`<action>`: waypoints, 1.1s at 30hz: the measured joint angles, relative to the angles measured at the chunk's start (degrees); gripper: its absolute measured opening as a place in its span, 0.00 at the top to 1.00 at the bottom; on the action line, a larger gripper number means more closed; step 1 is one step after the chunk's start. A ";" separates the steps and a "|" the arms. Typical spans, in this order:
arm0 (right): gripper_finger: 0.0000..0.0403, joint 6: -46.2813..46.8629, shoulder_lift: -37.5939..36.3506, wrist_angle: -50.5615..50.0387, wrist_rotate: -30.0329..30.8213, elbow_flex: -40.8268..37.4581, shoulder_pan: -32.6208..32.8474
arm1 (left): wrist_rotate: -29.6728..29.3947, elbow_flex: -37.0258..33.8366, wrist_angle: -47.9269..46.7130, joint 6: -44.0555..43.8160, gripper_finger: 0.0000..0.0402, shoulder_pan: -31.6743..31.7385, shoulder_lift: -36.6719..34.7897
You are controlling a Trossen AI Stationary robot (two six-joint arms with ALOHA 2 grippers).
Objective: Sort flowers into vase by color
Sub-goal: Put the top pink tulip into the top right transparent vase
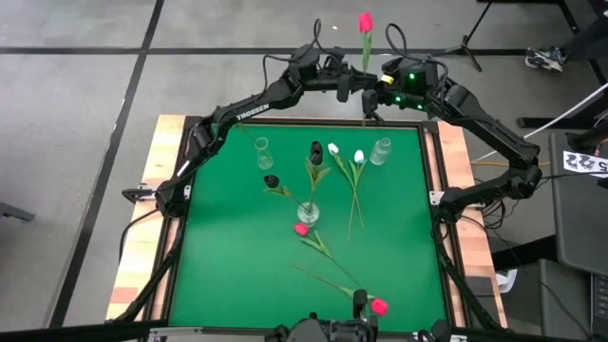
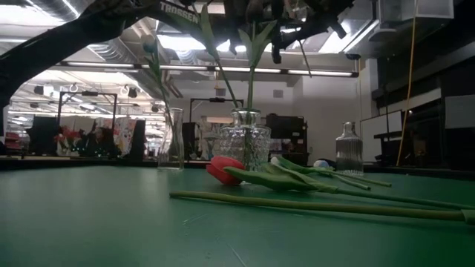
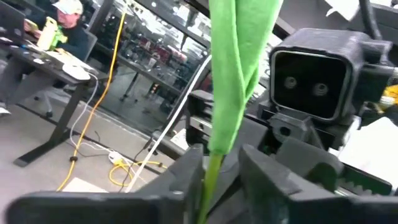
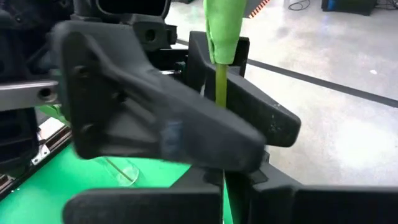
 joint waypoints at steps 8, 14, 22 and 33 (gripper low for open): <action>0.91 -1.59 -0.08 -0.22 0.24 0.00 -0.01 | -3.19 -0.09 -0.05 0.34 0.98 -0.07 0.11; 0.80 -1.79 -0.48 -1.92 -0.04 0.07 -0.11 | -4.19 -0.13 -0.03 0.33 0.99 -0.35 0.13; 0.64 -2.93 -0.50 -9.74 -1.48 0.09 -0.11 | -4.59 -0.13 0.21 1.11 1.00 -0.66 0.17; 0.57 -3.57 -6.16 -20.85 9.41 0.04 -0.11 | -9.81 -0.11 -1.80 8.08 1.00 -1.93 0.15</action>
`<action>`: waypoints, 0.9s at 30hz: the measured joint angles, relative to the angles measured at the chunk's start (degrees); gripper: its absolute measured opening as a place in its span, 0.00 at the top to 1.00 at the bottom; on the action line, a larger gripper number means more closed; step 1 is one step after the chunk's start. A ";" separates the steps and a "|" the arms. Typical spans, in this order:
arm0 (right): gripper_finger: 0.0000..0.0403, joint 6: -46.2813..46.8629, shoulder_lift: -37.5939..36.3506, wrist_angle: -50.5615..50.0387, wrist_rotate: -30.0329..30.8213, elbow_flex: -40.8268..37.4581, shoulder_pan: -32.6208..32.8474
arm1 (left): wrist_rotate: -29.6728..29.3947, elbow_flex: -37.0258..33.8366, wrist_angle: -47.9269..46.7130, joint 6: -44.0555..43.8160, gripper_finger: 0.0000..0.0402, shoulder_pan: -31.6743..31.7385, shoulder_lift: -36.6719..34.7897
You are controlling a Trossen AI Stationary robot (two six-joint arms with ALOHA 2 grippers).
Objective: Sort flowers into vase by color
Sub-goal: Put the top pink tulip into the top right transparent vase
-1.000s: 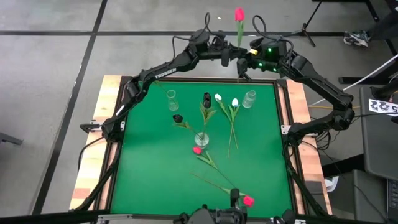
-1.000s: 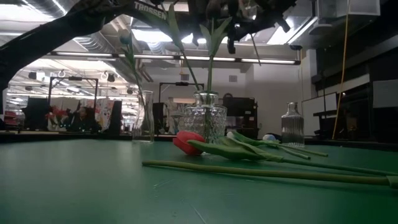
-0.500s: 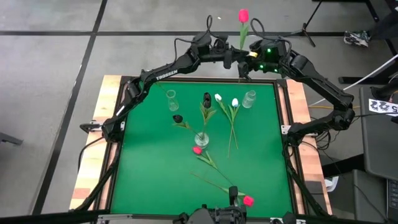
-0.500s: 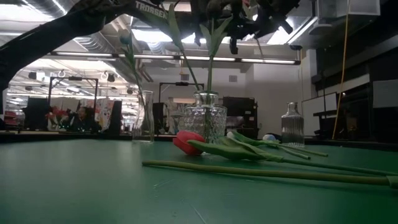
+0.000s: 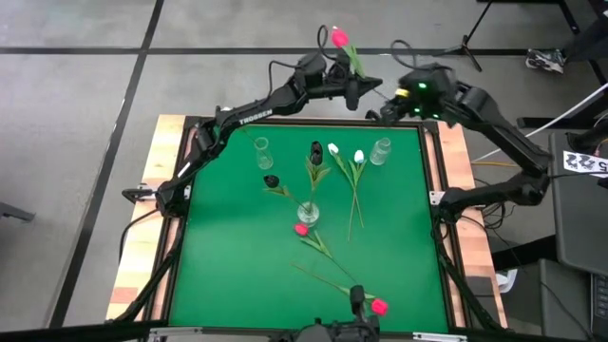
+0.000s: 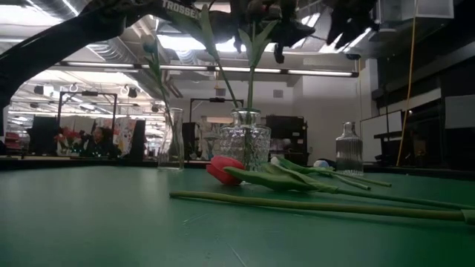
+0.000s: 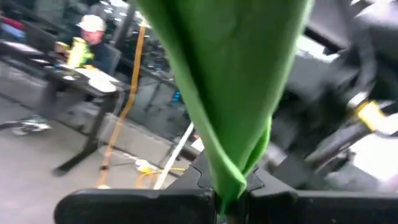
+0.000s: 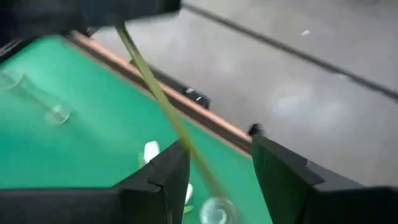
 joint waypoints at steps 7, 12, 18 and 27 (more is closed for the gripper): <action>0.57 -0.53 -10.71 0.90 10.73 0.03 0.00 | -5.58 -0.02 -6.80 8.11 1.00 -1.75 0.00; 0.57 1.18 -15.22 1.38 13.54 0.03 0.00 | -7.97 -0.02 -8.73 9.96 1.00 -3.16 0.00; 0.57 1.55 -15.82 -0.02 13.50 0.03 0.03 | -12.33 0.09 -4.63 10.77 1.00 -3.80 1.12; 0.57 4.53 -15.70 -5.40 11.94 -0.02 0.05 | -12.55 -0.04 1.04 6.80 1.00 -5.46 6.04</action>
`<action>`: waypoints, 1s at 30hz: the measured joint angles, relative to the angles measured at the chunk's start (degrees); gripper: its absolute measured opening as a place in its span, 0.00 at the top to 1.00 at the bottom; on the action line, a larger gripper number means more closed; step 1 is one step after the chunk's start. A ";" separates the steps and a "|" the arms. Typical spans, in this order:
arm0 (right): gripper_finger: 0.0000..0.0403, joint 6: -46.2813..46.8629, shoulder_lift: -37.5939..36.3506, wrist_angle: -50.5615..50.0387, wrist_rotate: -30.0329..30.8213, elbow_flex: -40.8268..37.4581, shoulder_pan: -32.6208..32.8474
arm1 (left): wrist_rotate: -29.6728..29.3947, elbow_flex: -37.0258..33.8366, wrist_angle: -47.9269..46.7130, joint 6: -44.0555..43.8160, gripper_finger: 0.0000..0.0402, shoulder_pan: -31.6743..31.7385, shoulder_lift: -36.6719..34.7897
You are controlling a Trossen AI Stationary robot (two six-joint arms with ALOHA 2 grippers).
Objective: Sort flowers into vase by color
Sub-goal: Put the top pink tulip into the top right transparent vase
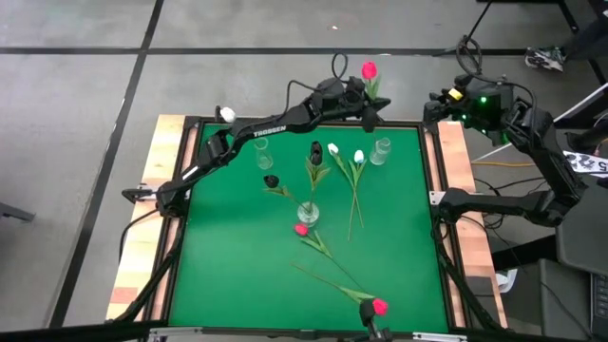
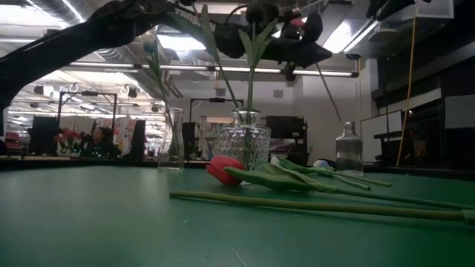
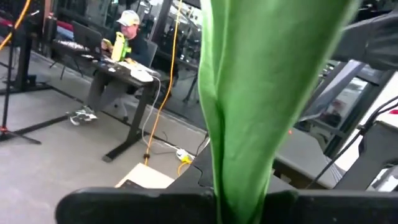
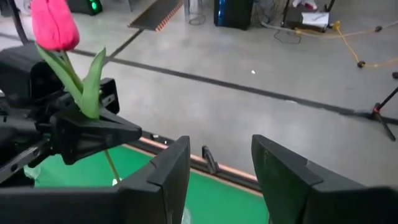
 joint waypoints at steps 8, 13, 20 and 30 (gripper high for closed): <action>0.57 1.36 -0.04 -2.60 -1.09 0.00 0.00 | -2.25 0.02 5.49 1.69 1.00 -1.07 -0.13; 0.57 1.34 -0.04 -2.59 -1.07 0.00 -0.01 | -3.51 0.04 5.86 2.14 1.00 -1.02 -0.11; 0.57 1.33 -0.04 -2.55 -1.05 -0.01 -0.01 | -5.33 0.04 7.05 3.17 1.00 -1.13 0.05; 0.57 1.32 -0.04 -2.55 -1.05 0.00 -0.01 | -7.98 0.04 11.14 2.56 1.00 -1.08 0.16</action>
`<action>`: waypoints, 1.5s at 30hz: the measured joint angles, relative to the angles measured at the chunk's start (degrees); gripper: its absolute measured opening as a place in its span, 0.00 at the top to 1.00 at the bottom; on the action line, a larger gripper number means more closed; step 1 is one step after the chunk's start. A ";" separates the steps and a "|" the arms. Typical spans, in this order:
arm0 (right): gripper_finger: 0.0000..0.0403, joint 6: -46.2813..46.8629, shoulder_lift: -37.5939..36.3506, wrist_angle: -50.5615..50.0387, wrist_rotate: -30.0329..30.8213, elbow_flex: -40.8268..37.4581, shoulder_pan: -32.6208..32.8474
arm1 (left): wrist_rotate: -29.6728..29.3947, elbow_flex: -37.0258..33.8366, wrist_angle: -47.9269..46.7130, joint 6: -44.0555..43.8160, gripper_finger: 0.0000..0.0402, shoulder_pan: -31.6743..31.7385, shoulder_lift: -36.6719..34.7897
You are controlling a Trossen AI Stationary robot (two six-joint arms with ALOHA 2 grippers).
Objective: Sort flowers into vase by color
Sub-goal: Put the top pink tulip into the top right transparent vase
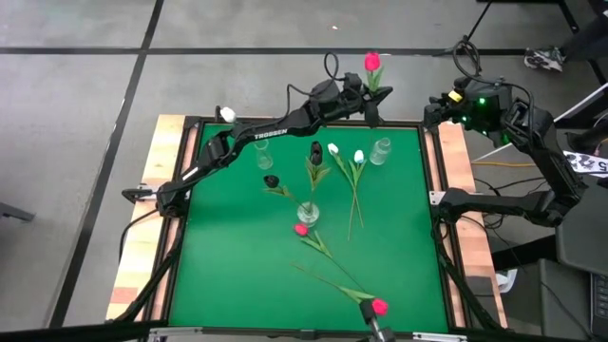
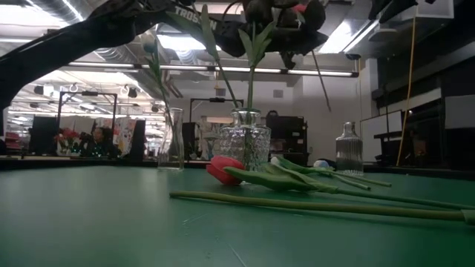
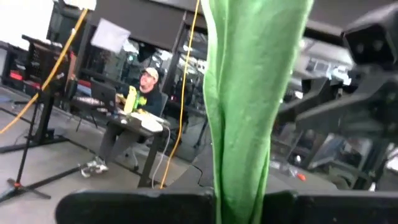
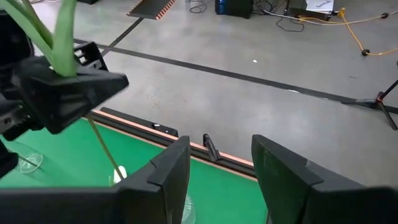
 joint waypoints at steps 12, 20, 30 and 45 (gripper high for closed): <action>0.57 0.66 0.00 0.15 0.00 -0.02 0.02 | -1.39 3.43 6.61 -6.38 1.00 -0.07 3.64; 0.57 1.11 0.00 0.17 0.01 -0.02 0.02 | 0.18 5.18 5.19 -5.29 1.00 -0.20 5.29; 0.57 2.62 0.00 0.15 0.00 -0.02 0.02 | 1.20 5.18 9.39 0.20 1.00 -0.88 5.29; 0.57 2.86 0.00 0.11 0.02 -0.02 0.02 | -1.01 5.18 16.51 0.22 1.00 -0.68 8.02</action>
